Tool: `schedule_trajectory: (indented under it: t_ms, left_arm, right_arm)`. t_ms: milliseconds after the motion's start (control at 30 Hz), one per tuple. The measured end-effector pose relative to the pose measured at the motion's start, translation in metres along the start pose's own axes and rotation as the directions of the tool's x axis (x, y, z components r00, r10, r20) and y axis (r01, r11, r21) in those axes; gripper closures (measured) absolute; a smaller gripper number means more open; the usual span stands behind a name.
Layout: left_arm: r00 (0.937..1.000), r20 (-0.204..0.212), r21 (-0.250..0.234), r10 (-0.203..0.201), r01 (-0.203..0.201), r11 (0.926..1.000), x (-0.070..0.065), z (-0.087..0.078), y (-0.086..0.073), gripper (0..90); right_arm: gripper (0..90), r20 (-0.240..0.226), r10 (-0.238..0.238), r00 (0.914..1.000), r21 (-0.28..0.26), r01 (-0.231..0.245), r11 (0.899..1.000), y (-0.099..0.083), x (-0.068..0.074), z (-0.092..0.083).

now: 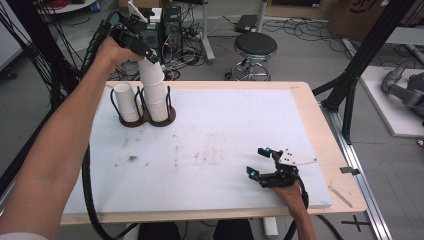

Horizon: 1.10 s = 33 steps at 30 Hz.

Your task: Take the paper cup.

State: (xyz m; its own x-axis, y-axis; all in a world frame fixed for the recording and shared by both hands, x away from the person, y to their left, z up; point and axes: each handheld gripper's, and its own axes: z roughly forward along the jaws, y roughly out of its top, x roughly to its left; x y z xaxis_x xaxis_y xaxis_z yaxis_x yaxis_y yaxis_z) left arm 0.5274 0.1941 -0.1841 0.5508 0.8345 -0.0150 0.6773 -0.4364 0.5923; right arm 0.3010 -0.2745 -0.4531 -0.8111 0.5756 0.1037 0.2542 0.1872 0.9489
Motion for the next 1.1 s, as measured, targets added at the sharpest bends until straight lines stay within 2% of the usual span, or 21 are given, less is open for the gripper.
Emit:
schedule_trajectory:
  t_ms: [400,733,867,900,967,1033,1100]
  left_arm:
    - [1.0,0.0,-0.073,0.003,-0.003,0.9973,-0.005,-0.029,0.007,35.0]
    - [0.9983,0.054,-0.162,0.023,-0.013,0.9866,-0.003,-0.051,-0.001,35.0]
    - [0.9938,0.097,-0.211,0.054,-0.033,0.9769,-0.008,-0.059,-0.006,35.0]
    - [0.9914,0.115,-0.231,0.064,-0.036,0.9723,-0.009,-0.062,-0.008,35.0]
    - [0.9856,0.157,-0.272,0.062,-0.017,0.9622,-0.01,-0.065,-0.012,35.0]
    - [0.9834,0.163,-0.283,0.081,-0.032,0.9585,-0.012,-0.067,-0.017,35.0]
    - [0.9791,0.184,-0.306,0.087,-0.027,0.9518,-0.013,-0.068,-0.023,35.1]
  right_arm:
    - [14.9,0.004,-0.005,1.0,0.0,0.005,1.0,0.0,0.0,0.0]
    - [14.9,0.002,0.001,1.0,-0.001,-0.001,1.0,0.0,0.0,0.0]
    - [14.9,0.003,-0.003,1.0,-0.001,0.003,1.0,0.0,0.0,0.0]
    - [14.9,0.004,-0.003,1.0,0.0,0.003,1.0,0.0,0.0,0.0]
    - [14.9,0.004,-0.004,1.0,0.001,0.004,1.0,0.0,0.0,0.0]
    - [14.9,0.005,-0.004,1.0,0.001,0.004,1.0,0.0,0.0,0.0]
    - [14.9,0.005,-0.005,1.0,0.001,0.005,1.0,0.0,0.0,0.0]
